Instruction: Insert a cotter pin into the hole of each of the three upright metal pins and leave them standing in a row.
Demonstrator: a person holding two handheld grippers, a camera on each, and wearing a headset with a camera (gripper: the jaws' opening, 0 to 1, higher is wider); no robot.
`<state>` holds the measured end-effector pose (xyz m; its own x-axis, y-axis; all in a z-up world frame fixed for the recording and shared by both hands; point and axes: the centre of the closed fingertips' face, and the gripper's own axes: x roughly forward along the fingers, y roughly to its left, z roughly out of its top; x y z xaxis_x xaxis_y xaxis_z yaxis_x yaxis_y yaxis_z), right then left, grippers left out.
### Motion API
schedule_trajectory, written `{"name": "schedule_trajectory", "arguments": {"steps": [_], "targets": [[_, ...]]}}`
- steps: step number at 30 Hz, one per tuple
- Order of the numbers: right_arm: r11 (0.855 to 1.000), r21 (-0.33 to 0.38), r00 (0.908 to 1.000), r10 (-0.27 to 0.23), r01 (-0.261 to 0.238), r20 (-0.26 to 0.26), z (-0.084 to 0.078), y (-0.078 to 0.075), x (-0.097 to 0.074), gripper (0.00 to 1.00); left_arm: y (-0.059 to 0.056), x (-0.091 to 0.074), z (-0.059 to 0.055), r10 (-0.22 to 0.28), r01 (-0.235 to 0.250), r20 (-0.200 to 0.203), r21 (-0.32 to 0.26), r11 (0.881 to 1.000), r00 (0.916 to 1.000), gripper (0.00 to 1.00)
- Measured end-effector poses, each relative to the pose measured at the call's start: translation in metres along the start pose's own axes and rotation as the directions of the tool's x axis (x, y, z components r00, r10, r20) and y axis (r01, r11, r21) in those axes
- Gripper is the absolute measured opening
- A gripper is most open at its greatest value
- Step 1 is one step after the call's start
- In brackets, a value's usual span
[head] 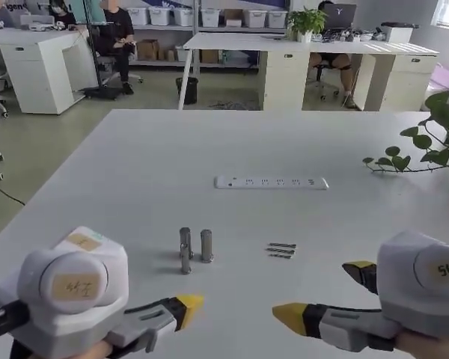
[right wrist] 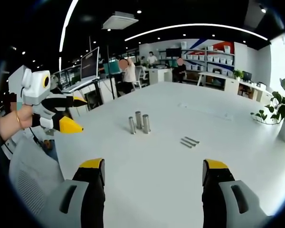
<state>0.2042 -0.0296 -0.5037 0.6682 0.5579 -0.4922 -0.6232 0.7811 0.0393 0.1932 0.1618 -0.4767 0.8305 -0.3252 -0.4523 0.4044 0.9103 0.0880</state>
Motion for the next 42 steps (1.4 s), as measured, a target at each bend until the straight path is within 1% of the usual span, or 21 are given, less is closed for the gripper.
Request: {"name": "schedule_trajectory", "arguments": {"steps": [4, 6, 8, 14, 16, 18, 22, 25, 28, 32, 35, 38, 41, 42], "targets": [[1.0, 0.006, 1.0, -0.003, 0.003, 0.002, 0.001, -0.001, -0.001, 0.81, -0.001, 0.0, -0.002, -0.007, 0.007, -0.005, 0.0, 1.0, 1.0, 0.72], [1.0, -0.004, 1.0, 0.0, 0.0, -0.003, 0.0, 0.0, -0.001, 0.81, -0.002, 0.0, -0.003, -0.014, 0.014, -0.001, -0.002, 1.0, 0.9999, 0.69], [1.0, -0.003, 1.0, 0.001, -0.001, -0.004, 0.0, 0.0, -0.001, 0.81, -0.001, 0.001, -0.003, -0.009, 0.009, 0.006, -0.006, 1.0, 0.9999, 0.7], [1.0, 0.019, 0.9998, 0.008, -0.008, 0.016, 0.004, -0.001, 0.0, 0.81, 0.001, 0.003, -0.006, -0.006, 0.006, -0.006, -0.006, 1.0, 1.0, 0.69], [0.999, 0.033, 0.9996, 0.013, -0.014, 0.024, 0.006, -0.001, 0.0, 0.79, 0.003, 0.005, -0.007, -0.006, 0.006, -0.01, -0.009, 1.0, 0.9999, 0.67], [0.998, 0.052, 0.999, 0.023, -0.025, 0.038, 0.009, 0.001, 0.0, 0.78, 0.004, 0.009, -0.007, -0.011, 0.011, -0.005, -0.01, 1.0, 0.9999, 0.64], [0.998, 0.048, 0.9989, 0.026, -0.028, 0.038, 0.009, 0.002, 0.002, 0.78, 0.008, 0.02, -0.006, -0.031, 0.031, -0.003, -0.008, 1.0, 0.9995, 0.56], [0.999, 0.041, 0.9989, 0.026, -0.028, 0.038, 0.009, 0.002, 0.004, 0.77, 0.014, 0.03, -0.007, -0.024, 0.024, -0.006, 0.008, 1.0, 0.9997, 0.55], [0.998, 0.045, 0.9982, 0.029, -0.031, 0.052, 0.01, 0.002, 0.006, 0.73, 0.019, 0.038, -0.008, -0.019, 0.019, -0.006, 0.008, 1.0, 0.9998, 0.53], [0.998, 0.047, 0.9979, 0.037, -0.039, 0.054, 0.009, 0.003, 0.011, 0.69, 0.023, 0.054, -0.008, -0.027, 0.027, 0.003, 0.012, 1.0, 0.9996, 0.49], [0.998, 0.045, 0.9982, 0.038, -0.041, 0.046, 0.007, 0.003, 0.015, 0.68, 0.027, 0.065, -0.007, -0.034, 0.034, 0.012, 0.019, 0.999, 0.9993, 0.45], [0.999, 0.028, 0.9988, 0.026, -0.027, 0.04, 0.006, 0.0, 0.019, 0.66, 0.032, 0.077, -0.006, -0.042, 0.042, 0.017, 0.033, 0.999, 0.999, 0.41], [0.999, 0.033, 0.9988, 0.028, -0.029, 0.04, 0.005, -0.002, 0.022, 0.64, 0.034, 0.086, -0.006, -0.054, 0.053, 0.024, 0.035, 0.998, 0.9983, 0.37], [0.999, 0.038, 0.9987, 0.029, -0.031, 0.041, 0.005, -0.002, 0.023, 0.64, 0.037, 0.093, -0.008, -0.06, 0.059, 0.023, 0.034, 0.998, 0.998, 0.36]]}}
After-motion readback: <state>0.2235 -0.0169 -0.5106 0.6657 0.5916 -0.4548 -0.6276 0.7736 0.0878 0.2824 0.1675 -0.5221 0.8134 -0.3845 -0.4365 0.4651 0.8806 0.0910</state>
